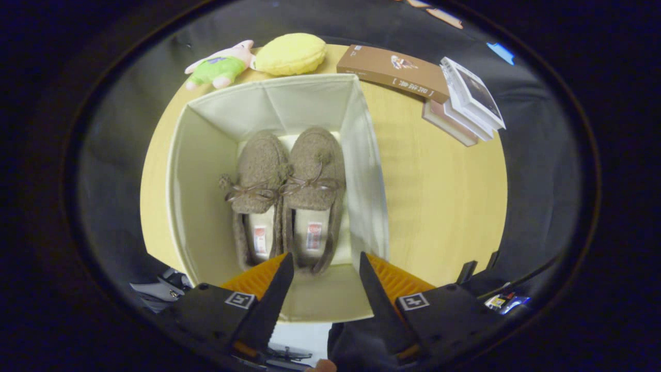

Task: Open the storage box then place both shoes into the box .Put the left shoe in first, then the right shoe, with the right side of both shoes facing outward in a uniform manner.

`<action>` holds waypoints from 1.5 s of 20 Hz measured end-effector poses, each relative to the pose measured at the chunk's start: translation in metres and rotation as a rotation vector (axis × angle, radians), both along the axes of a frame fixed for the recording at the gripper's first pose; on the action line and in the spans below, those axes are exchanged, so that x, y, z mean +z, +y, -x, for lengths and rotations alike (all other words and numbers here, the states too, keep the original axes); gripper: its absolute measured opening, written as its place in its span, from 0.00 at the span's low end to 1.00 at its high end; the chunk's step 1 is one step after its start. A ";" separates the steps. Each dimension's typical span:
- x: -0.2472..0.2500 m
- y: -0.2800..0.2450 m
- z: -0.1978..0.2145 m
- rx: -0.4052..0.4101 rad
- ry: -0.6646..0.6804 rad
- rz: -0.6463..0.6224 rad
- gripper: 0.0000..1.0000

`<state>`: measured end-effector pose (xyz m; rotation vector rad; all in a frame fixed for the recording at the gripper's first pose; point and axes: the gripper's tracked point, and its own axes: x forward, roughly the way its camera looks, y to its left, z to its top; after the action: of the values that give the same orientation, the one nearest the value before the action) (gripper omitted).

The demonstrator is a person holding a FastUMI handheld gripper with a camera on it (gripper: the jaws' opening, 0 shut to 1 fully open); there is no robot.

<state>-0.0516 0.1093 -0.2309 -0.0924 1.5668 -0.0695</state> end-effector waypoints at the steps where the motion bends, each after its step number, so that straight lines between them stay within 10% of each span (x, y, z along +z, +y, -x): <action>1: 0.009 -0.006 0.003 -0.001 -0.008 0.011 0.81; 17: 0.131 -0.173 -0.044 -0.252 -0.623 0.153 0.92; 30: 0.210 -0.225 -0.093 -0.237 -1.335 0.044 0.93</action>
<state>0.0413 -0.1160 -0.0212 0.0997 0.2342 -0.2855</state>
